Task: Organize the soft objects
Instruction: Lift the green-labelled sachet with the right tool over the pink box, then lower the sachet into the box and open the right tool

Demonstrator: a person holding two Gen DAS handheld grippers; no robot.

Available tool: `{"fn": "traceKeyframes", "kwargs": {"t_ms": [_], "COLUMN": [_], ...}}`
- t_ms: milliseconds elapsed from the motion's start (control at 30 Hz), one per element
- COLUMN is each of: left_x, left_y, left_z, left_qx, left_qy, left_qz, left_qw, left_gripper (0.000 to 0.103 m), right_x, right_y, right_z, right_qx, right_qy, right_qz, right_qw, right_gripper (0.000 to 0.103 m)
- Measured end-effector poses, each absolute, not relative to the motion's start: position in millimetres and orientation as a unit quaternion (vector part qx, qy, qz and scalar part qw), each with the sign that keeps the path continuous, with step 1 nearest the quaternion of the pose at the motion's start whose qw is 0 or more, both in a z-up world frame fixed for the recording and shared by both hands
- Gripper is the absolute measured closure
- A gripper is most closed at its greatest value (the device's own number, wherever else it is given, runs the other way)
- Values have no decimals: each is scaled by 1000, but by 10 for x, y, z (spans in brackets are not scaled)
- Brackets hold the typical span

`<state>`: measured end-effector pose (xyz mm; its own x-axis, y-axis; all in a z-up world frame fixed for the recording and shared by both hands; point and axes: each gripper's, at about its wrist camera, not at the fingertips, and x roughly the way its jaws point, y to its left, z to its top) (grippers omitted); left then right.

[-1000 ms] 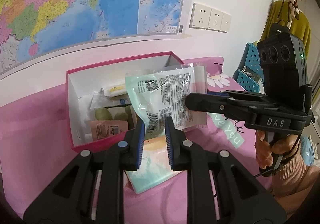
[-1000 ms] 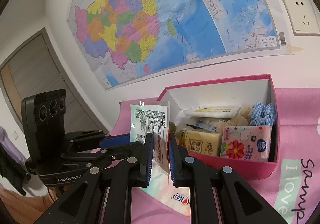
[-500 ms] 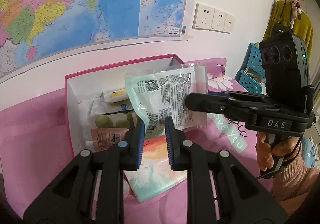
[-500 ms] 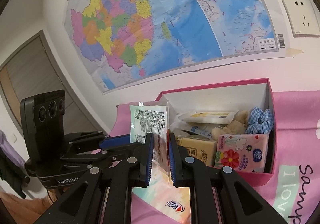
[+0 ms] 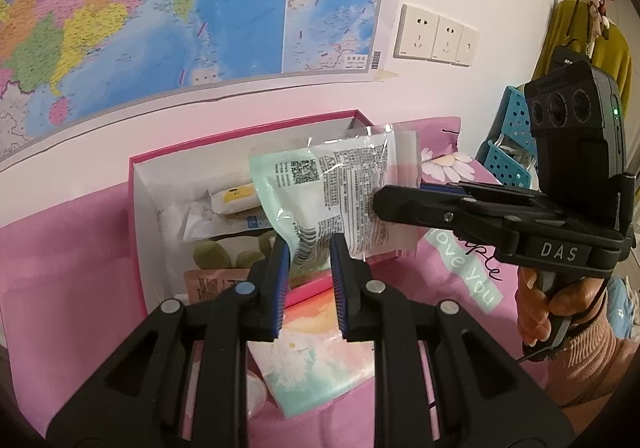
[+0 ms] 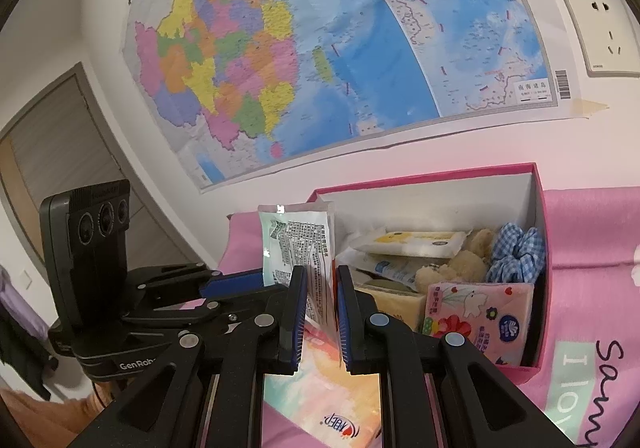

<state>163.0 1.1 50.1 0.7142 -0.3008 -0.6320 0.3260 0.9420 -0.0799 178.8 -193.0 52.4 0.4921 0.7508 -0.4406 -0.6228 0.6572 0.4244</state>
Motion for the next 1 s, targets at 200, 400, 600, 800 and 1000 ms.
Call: {"fn": "traceKeyframes", "kwargs": {"t_ms": [200, 400, 600, 800, 1000], "left_x": [1716, 1787, 1847, 1921, 1979], "left_y": [23, 37, 35, 34, 32], "left_z": [487, 455, 445, 408, 372], "left_qx": [16, 15, 16, 16, 14], "left_qy": [342, 346, 350, 359, 365], "left_qz": [-168, -163, -161, -153, -148], "left_qw": [924, 924, 923, 921, 919], "left_gripper": [81, 80, 80, 80, 80], "right_x": [1821, 1877, 1941, 1971, 2017], "right_y": [-1929, -1915, -1914, -1902, -1874], "right_z": [530, 528, 511, 508, 515], "right_qx": [105, 106, 110, 114, 113], "right_qy": [306, 308, 311, 312, 310], "right_qz": [399, 397, 393, 391, 394], "right_qw": [858, 858, 858, 858, 858], "right_gripper": [89, 89, 89, 89, 89]}}
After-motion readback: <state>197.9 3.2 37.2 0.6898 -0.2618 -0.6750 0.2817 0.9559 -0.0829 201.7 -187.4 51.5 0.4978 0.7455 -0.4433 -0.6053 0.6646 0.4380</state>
